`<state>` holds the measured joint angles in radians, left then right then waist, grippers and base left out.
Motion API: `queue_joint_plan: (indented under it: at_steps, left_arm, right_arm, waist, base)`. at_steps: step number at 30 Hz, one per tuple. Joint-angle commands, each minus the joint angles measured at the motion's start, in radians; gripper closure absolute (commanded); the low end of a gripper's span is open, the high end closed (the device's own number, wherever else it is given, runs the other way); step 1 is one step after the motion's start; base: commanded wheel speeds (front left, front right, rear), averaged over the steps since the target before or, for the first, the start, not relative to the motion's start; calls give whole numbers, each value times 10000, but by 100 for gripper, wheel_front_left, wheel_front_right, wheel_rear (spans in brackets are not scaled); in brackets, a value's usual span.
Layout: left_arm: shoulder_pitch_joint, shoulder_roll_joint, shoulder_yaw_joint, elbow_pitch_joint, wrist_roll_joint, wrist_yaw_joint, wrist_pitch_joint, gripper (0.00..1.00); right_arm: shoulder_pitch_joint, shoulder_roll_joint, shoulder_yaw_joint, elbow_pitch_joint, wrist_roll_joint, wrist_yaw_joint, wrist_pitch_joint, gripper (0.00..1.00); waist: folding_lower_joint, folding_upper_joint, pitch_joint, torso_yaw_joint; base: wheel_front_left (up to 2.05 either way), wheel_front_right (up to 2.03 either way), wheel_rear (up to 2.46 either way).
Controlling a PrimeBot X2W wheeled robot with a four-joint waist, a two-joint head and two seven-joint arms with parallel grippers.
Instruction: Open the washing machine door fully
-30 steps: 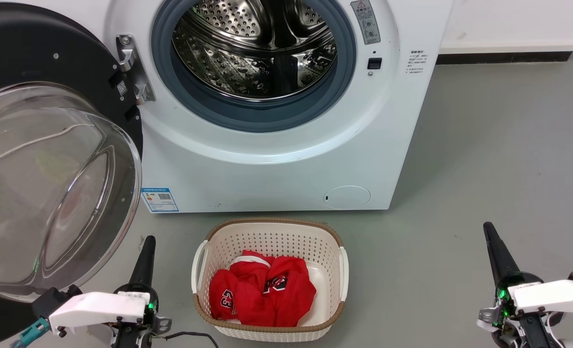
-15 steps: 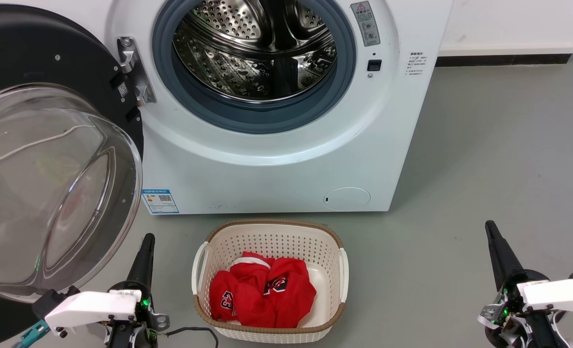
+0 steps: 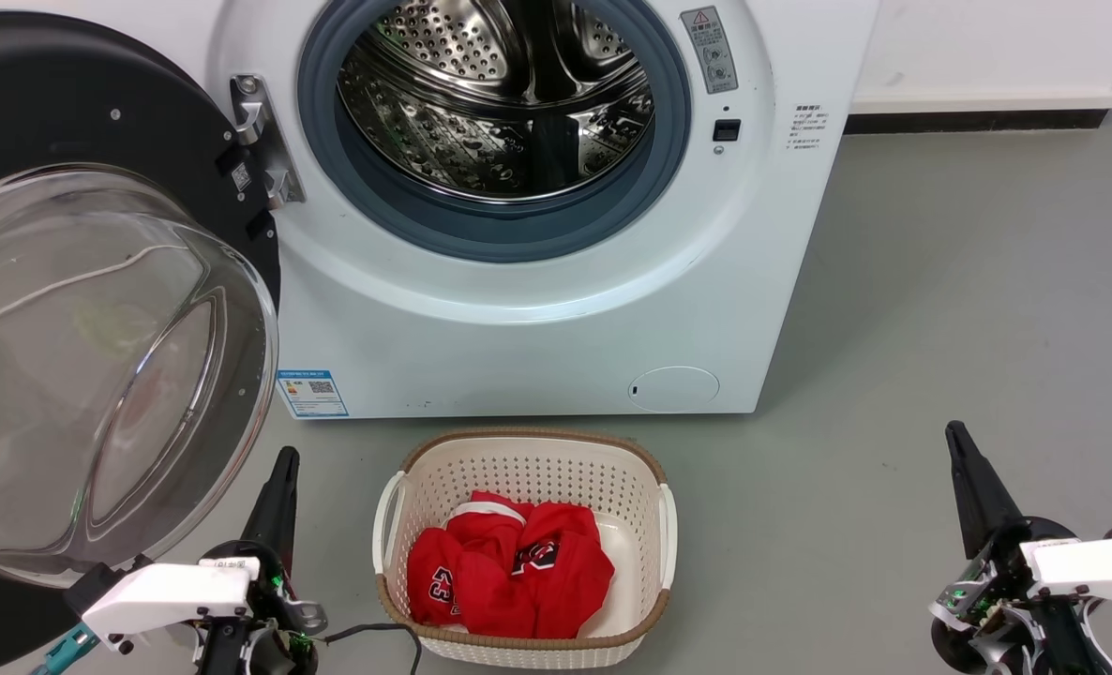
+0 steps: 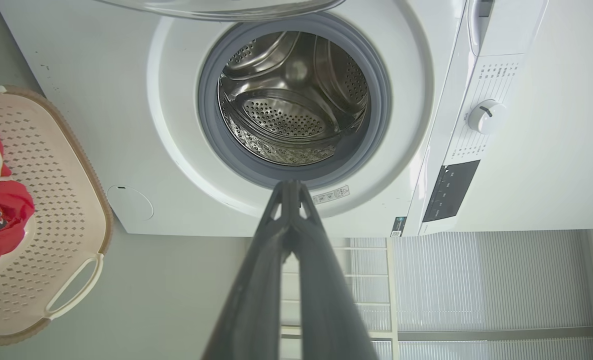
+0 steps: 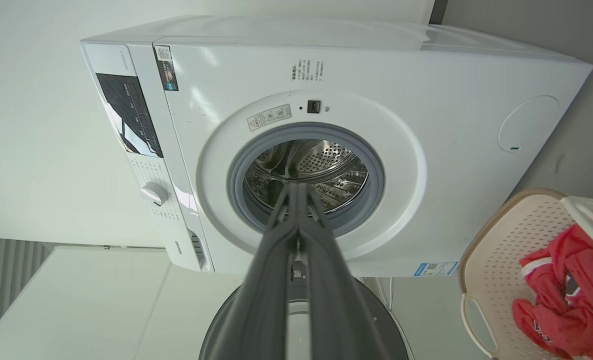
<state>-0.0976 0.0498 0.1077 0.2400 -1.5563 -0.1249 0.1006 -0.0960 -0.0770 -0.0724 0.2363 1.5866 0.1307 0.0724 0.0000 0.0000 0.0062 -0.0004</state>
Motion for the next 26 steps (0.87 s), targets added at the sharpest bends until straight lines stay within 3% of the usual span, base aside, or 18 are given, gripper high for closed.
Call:
queue_joint_plan:
  at_steps: [1,26]
  left_arm:
    - [-138,8,51,32,-224,-60,72,100]
    - [-157,8,84,71,-576,-83,164,100]
  right_arm:
    - [-112,15,-42,46,220,0,96,100]
    - [-161,86,-157,85,470,0,237,100]
  waist:
    - [0,0,-7,1]
    - [0,0,-30,4]
  base:
    - [0,0,0]
    - [0,0,0]
